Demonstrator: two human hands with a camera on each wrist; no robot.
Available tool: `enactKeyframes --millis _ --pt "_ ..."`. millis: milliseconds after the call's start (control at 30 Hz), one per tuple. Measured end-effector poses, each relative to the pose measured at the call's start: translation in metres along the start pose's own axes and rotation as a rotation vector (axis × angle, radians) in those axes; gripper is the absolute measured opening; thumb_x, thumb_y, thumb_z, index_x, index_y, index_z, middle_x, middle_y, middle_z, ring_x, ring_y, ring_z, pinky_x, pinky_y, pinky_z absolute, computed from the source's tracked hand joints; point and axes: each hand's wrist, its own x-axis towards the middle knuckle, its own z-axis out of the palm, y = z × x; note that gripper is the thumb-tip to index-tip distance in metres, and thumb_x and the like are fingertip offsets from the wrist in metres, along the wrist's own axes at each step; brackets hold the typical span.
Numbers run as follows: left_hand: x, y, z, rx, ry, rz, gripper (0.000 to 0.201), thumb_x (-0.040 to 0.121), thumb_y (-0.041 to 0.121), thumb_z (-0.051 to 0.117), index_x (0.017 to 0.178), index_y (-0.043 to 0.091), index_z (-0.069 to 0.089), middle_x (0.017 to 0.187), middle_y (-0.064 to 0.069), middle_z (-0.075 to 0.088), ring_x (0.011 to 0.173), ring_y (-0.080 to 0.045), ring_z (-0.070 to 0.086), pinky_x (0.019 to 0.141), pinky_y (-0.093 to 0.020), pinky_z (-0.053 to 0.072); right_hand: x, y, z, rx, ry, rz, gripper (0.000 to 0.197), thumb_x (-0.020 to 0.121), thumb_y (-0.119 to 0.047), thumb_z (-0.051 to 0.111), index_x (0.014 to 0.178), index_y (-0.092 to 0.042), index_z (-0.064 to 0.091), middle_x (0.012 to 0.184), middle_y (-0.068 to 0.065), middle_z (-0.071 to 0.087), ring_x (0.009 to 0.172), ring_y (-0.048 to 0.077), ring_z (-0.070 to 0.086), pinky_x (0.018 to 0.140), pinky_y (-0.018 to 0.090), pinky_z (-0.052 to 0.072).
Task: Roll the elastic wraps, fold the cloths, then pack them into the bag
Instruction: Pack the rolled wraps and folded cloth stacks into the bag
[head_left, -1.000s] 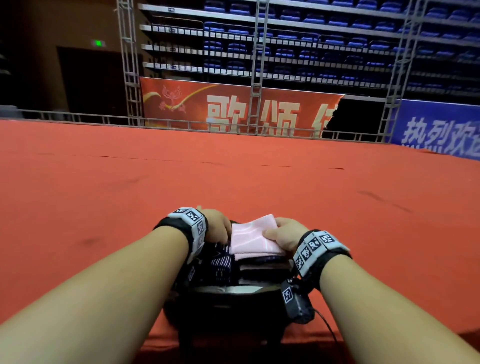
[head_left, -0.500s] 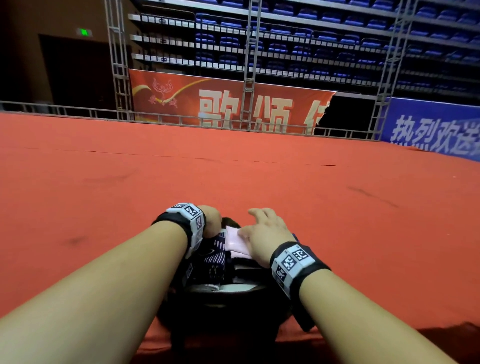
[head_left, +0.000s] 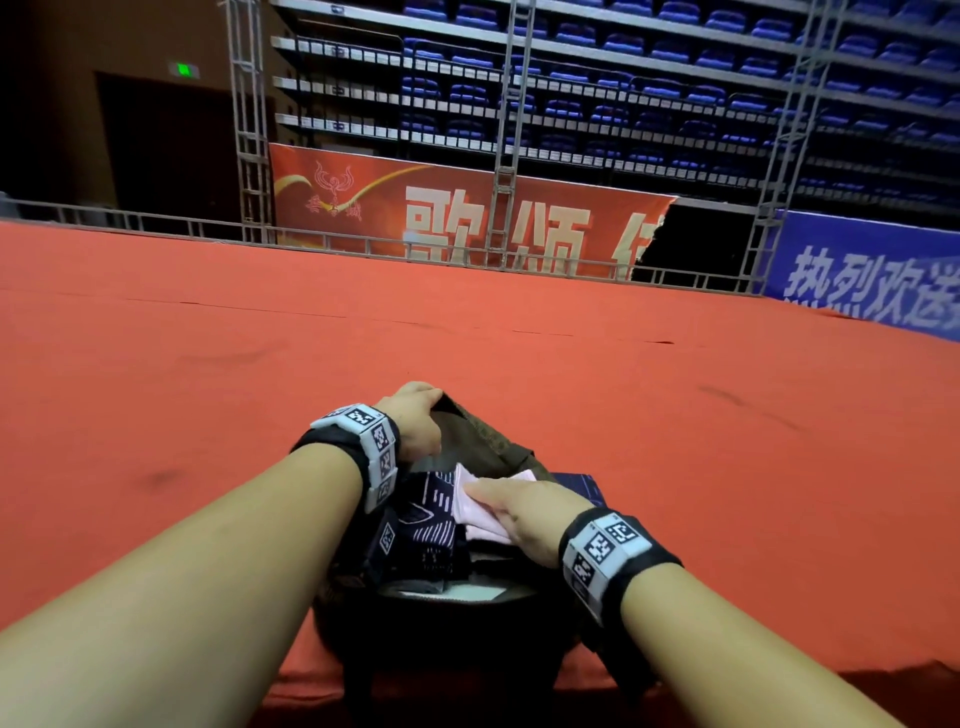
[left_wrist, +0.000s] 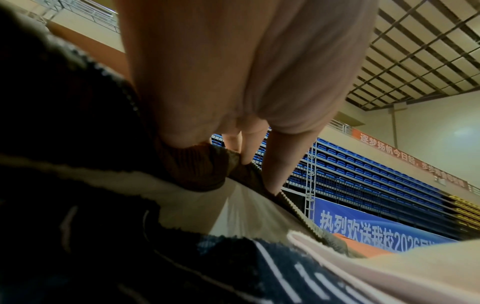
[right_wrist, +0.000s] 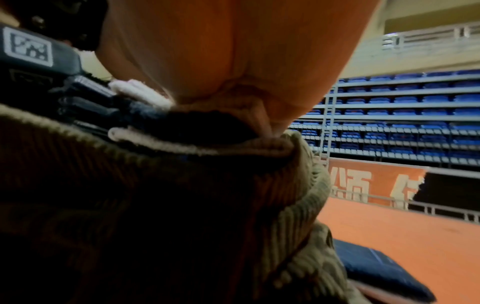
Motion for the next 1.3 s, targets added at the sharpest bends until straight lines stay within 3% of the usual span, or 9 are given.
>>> enactKeyframes --millis 100,167,233,333,533,667,967,1167,1300 --pt "-0.001 0.004 -0.003 -0.013 -0.006 0.033 0.075 0.090 0.010 0.060 0.158 0.018 0.028 0.165 0.007 0.018 0.149 -0.020 0.028 0.117 -0.029 0.027 -0.006 0.012 0.006 0.147 -0.018 0.010 0.058 0.104 -0.013 0.044 0.157 -0.030 0.030 0.151 -0.002 0.046 0.135 0.022 0.046 0.103 0.024 0.031" --pt "-0.002 0.006 -0.005 -0.020 -0.003 0.042 0.074 0.092 0.009 0.057 0.159 0.018 0.027 0.166 0.007 0.017 0.150 -0.017 0.026 0.117 -0.027 0.025 -0.008 0.012 0.004 0.236 -0.014 0.030 0.050 0.106 -0.012 0.038 0.156 -0.012 0.033 0.134 -0.007 0.050 0.116 0.010 0.049 0.099 0.019 0.028" --pt "-0.003 0.006 -0.006 -0.020 0.005 0.038 0.073 0.092 0.009 0.056 0.159 0.019 0.028 0.166 0.007 0.018 0.150 -0.017 0.026 0.118 -0.027 0.025 -0.009 0.010 0.001 0.230 -0.036 0.059 0.041 0.106 -0.009 0.033 0.145 0.002 0.040 0.125 0.011 0.054 0.113 0.021 0.050 0.100 0.030 0.028" --pt "-0.006 0.003 -0.006 -0.001 -0.012 0.006 0.076 0.090 0.017 0.064 0.158 0.019 0.030 0.165 0.007 0.019 0.147 -0.018 0.032 0.115 -0.028 0.031 -0.004 0.003 -0.003 0.147 -0.096 0.095 0.039 0.104 -0.006 0.033 0.141 0.000 0.042 0.140 0.021 0.046 0.128 0.041 0.041 0.106 0.046 0.025" --pt "-0.019 0.012 -0.008 0.167 -0.168 0.008 0.112 0.076 0.043 0.082 0.162 0.032 0.011 0.167 0.005 0.019 0.149 -0.023 0.031 0.119 -0.039 0.032 -0.001 -0.001 -0.007 -0.032 -0.131 0.071 0.044 0.105 -0.024 0.029 0.149 -0.027 0.032 0.146 0.008 0.042 0.131 0.036 0.036 0.113 0.047 0.027" --pt "-0.032 0.017 -0.007 0.263 -0.440 -0.030 0.100 0.078 0.047 0.083 0.156 0.051 0.021 0.168 0.011 0.013 0.153 -0.018 0.021 0.114 -0.030 0.024 -0.005 0.003 -0.001 -0.052 -0.134 0.092 0.048 0.104 -0.041 0.022 0.151 -0.051 0.013 0.160 -0.008 0.025 0.144 0.026 0.027 0.113 0.060 0.022" --pt "-0.039 0.017 0.011 0.467 -0.393 -0.127 0.084 0.089 0.060 0.065 0.159 0.027 0.030 0.167 -0.003 0.024 0.149 -0.025 0.032 0.119 -0.039 0.028 -0.022 0.010 0.013 -0.055 -0.097 0.065 0.048 0.105 -0.046 0.015 0.151 -0.056 0.002 0.165 -0.014 0.011 0.150 0.018 0.011 0.116 0.064 0.002" --pt "-0.043 0.051 -0.017 0.354 -0.475 -0.119 0.069 0.096 0.039 0.067 0.155 0.018 0.037 0.151 -0.003 0.050 0.131 -0.020 0.053 0.108 -0.031 0.044 -0.023 0.018 -0.025 0.240 -0.132 0.039 0.046 0.107 -0.035 0.034 0.153 -0.038 0.035 0.164 -0.009 0.025 0.153 0.027 0.014 0.122 0.048 0.007" --pt "-0.027 0.097 -0.040 0.309 -0.279 0.010 0.058 0.096 0.047 0.063 0.145 0.019 0.054 0.144 0.000 0.057 0.129 -0.018 0.054 0.105 -0.026 0.038 -0.021 0.054 -0.055 0.561 0.094 0.095 0.034 0.104 -0.031 0.049 0.133 -0.022 0.065 0.136 -0.005 0.062 0.128 0.015 0.055 0.104 0.025 0.038"
